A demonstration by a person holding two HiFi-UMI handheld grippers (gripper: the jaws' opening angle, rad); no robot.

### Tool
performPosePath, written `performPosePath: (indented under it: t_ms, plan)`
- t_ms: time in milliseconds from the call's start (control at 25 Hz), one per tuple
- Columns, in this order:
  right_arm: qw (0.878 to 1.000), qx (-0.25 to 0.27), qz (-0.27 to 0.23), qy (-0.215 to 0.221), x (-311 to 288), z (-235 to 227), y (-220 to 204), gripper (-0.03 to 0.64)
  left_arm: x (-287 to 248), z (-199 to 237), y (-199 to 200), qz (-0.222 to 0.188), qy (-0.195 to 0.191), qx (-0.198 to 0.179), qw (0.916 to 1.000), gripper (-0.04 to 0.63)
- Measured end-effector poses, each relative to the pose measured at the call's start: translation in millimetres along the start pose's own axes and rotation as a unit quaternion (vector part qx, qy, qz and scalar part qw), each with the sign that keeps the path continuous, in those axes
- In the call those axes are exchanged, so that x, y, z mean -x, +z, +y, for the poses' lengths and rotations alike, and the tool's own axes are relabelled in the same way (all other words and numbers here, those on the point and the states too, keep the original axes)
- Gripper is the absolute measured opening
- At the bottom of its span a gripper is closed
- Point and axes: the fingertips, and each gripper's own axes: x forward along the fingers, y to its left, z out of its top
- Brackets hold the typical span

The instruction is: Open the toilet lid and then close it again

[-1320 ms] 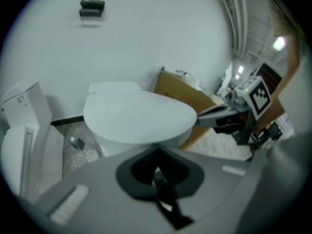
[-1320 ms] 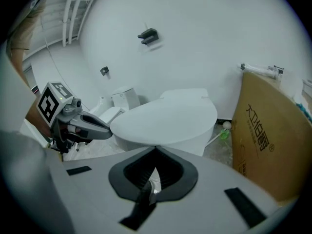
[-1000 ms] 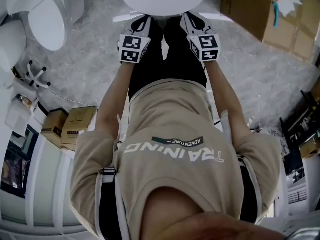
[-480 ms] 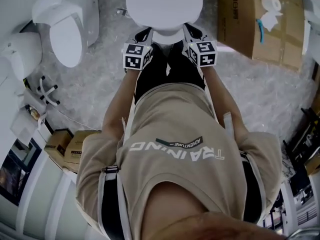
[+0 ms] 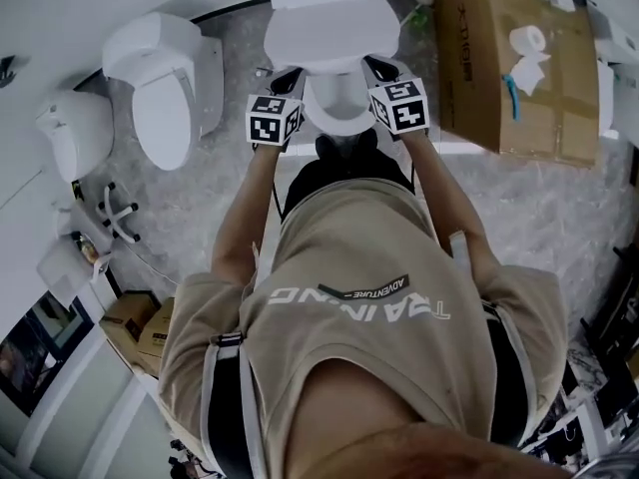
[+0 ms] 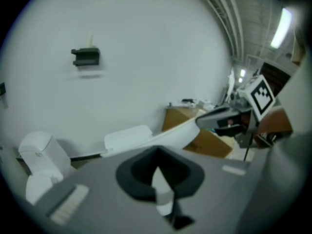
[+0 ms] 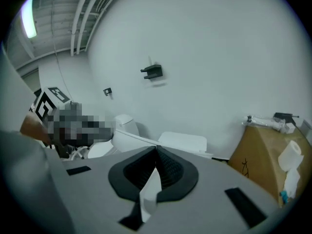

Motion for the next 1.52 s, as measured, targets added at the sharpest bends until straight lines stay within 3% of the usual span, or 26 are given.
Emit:
performPosePath:
  t_ms: [160, 360, 520, 800, 1160, 1360, 1520]
  plan:
    - [0.999, 0.032, 0.002, -0.005, -5, -3, 22, 0.014, -1, 10, 20, 0.000, 0.005, 0.002, 1.0000, 0.005]
    - [1.000, 0.027, -0.002, -0.001, -15, -15, 51, 0.014, -7, 24, 49, -0.007, 0.016, -0.004, 0.9998, 0.005]
    - [0.999, 0.052, 0.003, 0.000, -21, -20, 73, 0.012, -10, 34, 70, -0.007, 0.021, -0.019, 0.9996, 0.005]
    - [0.997, 0.069, -0.006, -0.024, -38, -34, 117, 0.012, -19, 59, 110, -0.044, 0.015, -0.026, 0.9986, 0.004]
    - [0.996, 0.062, 0.008, -0.061, -70, -65, 173, 0.012, -45, 92, 166, -0.050, -0.014, -0.065, 0.9965, 0.003]
    - [0.998, 0.014, 0.001, -0.056, -95, -83, 199, 0.012, -61, 115, 191, -0.059, -0.026, -0.081, 0.9946, 0.003]
    - [0.998, 0.010, 0.000, -0.061, -104, -102, 223, 0.012, -75, 125, 215, -0.070, -0.037, -0.086, 0.9931, 0.003]
